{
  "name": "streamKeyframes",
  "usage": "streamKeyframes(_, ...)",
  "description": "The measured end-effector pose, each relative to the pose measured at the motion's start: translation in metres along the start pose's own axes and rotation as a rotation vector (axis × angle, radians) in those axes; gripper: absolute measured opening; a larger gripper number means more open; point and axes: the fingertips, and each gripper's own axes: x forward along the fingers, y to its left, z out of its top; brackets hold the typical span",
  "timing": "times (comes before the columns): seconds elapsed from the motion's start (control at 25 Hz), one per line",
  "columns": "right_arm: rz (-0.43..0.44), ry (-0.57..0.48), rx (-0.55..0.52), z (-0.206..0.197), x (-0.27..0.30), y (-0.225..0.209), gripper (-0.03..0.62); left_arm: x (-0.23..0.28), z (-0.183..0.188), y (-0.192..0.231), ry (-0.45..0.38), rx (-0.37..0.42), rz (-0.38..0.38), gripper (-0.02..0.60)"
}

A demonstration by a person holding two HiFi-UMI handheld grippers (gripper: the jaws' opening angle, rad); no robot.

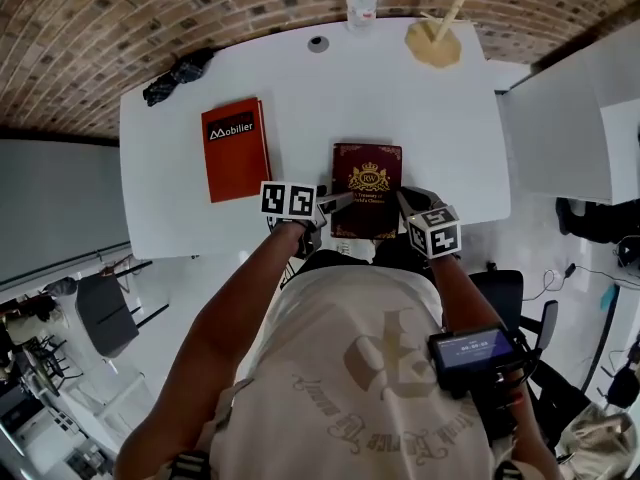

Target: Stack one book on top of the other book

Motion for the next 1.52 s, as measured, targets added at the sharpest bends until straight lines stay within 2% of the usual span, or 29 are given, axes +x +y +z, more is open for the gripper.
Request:
streamKeyframes(0.32, 0.01, 0.002, -0.005, -0.001, 0.001, 0.0, 0.023, 0.016, -0.002, -0.001, 0.068, -0.031, -0.027, 0.374)
streamKeyframes(0.6, 0.027, -0.01, -0.003, 0.0, 0.001, 0.001, 0.023, 0.025, -0.012, 0.0, 0.114, -0.001, 0.025, 0.374)
streamKeyframes(0.96, 0.042, -0.013, -0.031, 0.0, 0.0, 0.0, 0.023, 0.019, -0.007, -0.006, 0.091, -0.049, 0.004, 0.374)
streamKeyframes(1.24, 0.066, -0.043, 0.014, -0.005, -0.003, -0.006, 0.023, 0.0, -0.001, -0.024, 0.053, -0.082, -0.092, 0.374)
streamKeyframes(1.52, 0.088, -0.067, 0.021, -0.003, -0.003, -0.004, 0.023, 0.004, -0.004, -0.019, 0.074, -0.093, -0.076, 0.374)
